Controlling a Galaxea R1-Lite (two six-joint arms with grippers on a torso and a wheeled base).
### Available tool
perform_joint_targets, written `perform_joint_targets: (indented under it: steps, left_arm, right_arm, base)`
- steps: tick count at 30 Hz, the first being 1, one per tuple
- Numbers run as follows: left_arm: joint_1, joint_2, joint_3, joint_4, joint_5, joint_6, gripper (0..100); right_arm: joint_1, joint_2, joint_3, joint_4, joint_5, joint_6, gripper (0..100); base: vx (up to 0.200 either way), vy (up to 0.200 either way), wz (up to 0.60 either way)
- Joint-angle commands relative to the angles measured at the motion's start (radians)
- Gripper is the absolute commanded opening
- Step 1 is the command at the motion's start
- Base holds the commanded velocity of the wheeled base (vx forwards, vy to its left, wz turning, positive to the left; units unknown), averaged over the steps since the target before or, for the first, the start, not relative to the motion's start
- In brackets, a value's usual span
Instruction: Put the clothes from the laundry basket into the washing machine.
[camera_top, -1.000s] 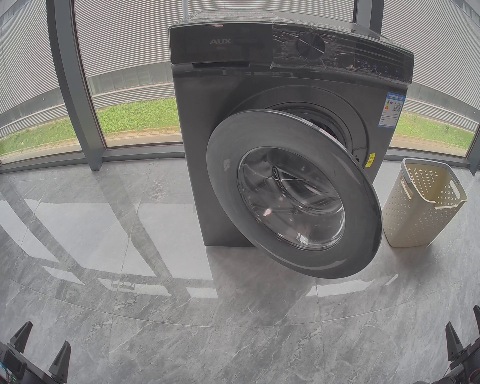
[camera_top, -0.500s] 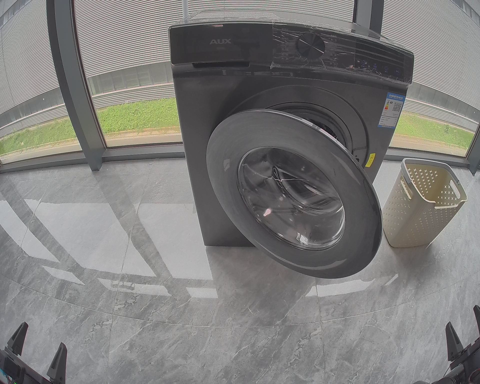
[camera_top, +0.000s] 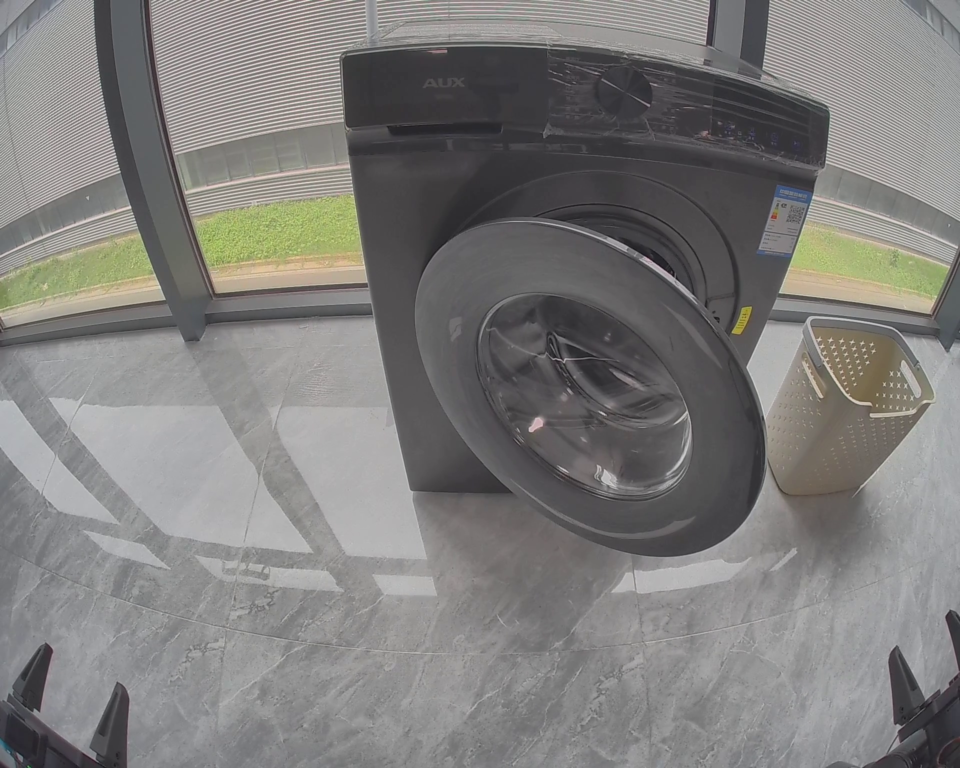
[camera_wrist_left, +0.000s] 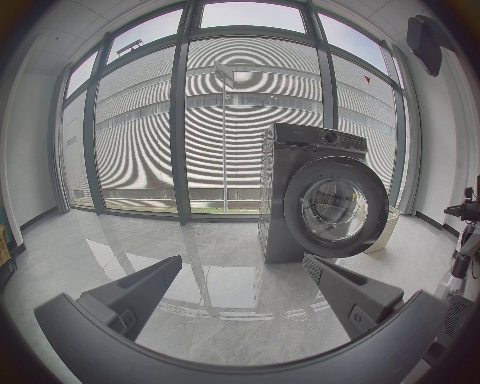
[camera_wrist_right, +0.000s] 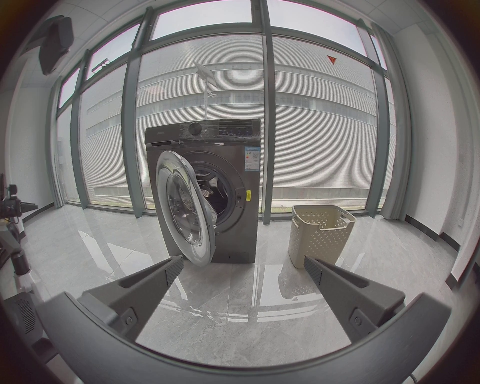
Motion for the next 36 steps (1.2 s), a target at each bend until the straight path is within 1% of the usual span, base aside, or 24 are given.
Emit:
perform_joint_targets:
  steps: [1, 2, 3, 4, 5, 6, 7, 11, 13, 14, 15, 16, 19, 20, 21, 22, 23, 24, 25, 28, 31, 34, 36]
  left_arm:
    - [0.0, -0.011, 0.018, -0.001, 0.0, 0.001, 100]
    - [0.0, -0.01, 0.018, -0.001, 0.0, 0.002, 100]
    - [0.0, -0.01, 0.018, -0.001, -0.002, 0.002, 100]
    - [0.0, -0.01, 0.018, -0.001, -0.002, 0.002, 100]
    - [0.0, -0.01, 0.018, -0.001, -0.002, 0.004, 100]
    - [0.0, -0.01, 0.018, -0.001, -0.006, 0.004, 100]
    - [0.0, -0.011, 0.018, -0.001, -0.008, 0.005, 100]
    - [0.0, -0.01, 0.018, -0.001, -0.008, 0.005, 100]
    - [0.0, -0.011, 0.018, -0.001, -0.008, 0.005, 100]
    - [0.0, -0.011, 0.018, -0.001, -0.006, 0.005, 100]
    - [0.0, -0.011, 0.018, -0.001, -0.006, 0.004, 100]
    - [0.0, -0.01, 0.018, -0.001, -0.005, 0.004, 100]
    - [0.0, -0.01, 0.018, -0.001, -0.003, 0.001, 100]
    - [0.0, -0.01, 0.018, -0.001, -0.003, 0.001, 100]
    - [0.0, -0.01, 0.018, -0.001, -0.003, 0.001, 100]
    - [0.0, -0.01, 0.018, -0.001, -0.003, 0.001, 100]
    - [0.0, -0.01, 0.018, -0.001, -0.003, 0.001, 100]
    - [0.0, -0.01, 0.018, -0.001, -0.003, -0.001, 100]
    - [0.0, -0.01, 0.018, -0.001, -0.003, -0.001, 100]
    - [0.0, -0.011, 0.018, -0.001, -0.008, -0.005, 100]
    - [0.0, -0.011, 0.018, -0.001, -0.01, -0.004, 100]
    - [0.0, -0.011, 0.018, -0.001, -0.01, -0.002, 100]
    - [0.0, -0.01, 0.018, -0.001, -0.01, -0.002, 100]
  right_arm:
    - [0.002, -0.009, -0.018, -0.031, 0.035, -0.018, 100]
    - [0.007, -0.005, -0.087, -0.053, 0.058, -0.001, 100]
    - [0.013, 0.02, -0.169, -0.059, 0.083, 0.039, 100]
    - [0.019, 0.06, -0.231, -0.047, 0.101, 0.086, 100]
    - [0.019, 0.104, -0.271, -0.028, 0.117, 0.123, 100]
    - [0.018, 0.15, -0.292, -0.001, 0.143, 0.151, 100]
    - [0.024, 0.195, -0.294, 0.013, 0.187, 0.151, 100]
    - [0.035, 0.344, -0.243, 0.013, 0.408, 0.151, 100]
    - [0.035, 0.419, -0.229, -0.001, 0.483, 0.143, 100]
    - [0.036, 0.463, -0.229, -0.008, 0.511, 0.136, 100]
    - [0.036, 0.506, -0.231, -0.016, 0.526, 0.12, 100]
    - [0.036, 0.562, -0.232, -0.03, 0.537, 0.096, 100]
    - [0.045, 0.7, -0.229, -0.102, 0.534, 0.016, 100]
    - [0.05, 0.739, -0.231, -0.134, 0.531, 0.007, 100]
    - [0.052, 0.75, -0.231, -0.143, 0.531, 0.007, 100]
    - [0.059, 0.812, -0.231, -0.196, 0.528, 0.005, 100]
    - [0.061, 0.822, -0.231, -0.206, 0.528, 0.005, 100]
    - [0.064, 0.879, -0.231, -0.26, 0.528, 0.011, 100]
    - [0.064, 0.907, -0.231, -0.285, 0.526, 0.014, 100]
    - [0.062, 0.977, -0.231, -0.343, 0.525, 0.025, 100]
    - [0.064, 0.991, -0.228, -0.351, 0.525, 0.027, 100]
    - [0.104, 0.996, -0.228, -0.34, 0.525, 0.031, 100]
    - [0.122, 1.006, -0.228, -0.343, 0.525, 0.044, 100]
  base:
    - [0.0, -0.2, 0.0]
    - [0.0, 0.0, 0.0]
    - [0.0, 0.0, 0.0]
    - [0.0, 0.0, 0.0]
    - [0.0, 0.0, 0.0]
    - [0.0, 0.0, 0.0]
    - [0.0, 0.0, 0.0]
    - [0.0, 0.0, 0.0]
    - [0.0, 0.0, 0.0]
    - [0.0, 0.0, 0.0]
    - [0.0, 0.0, 0.0]
    - [0.0, 0.0, 0.0]
    - [0.2, -0.2, 0.0]
    - [0.2, -0.2, 0.0]
    - [0.2, -0.2, 0.0]
    - [0.2, -0.2, 0.0]
    - [0.2, -0.2, 0.0]
    - [0.2, -0.2, 0.0]
    - [0.2, -0.2, 0.0]
    - [0.0, 0.0, 0.0]
    - [0.0, 0.0, 0.0]
    - [0.0, 0.0, 0.0]
    - [0.0, 0.0, 0.0]
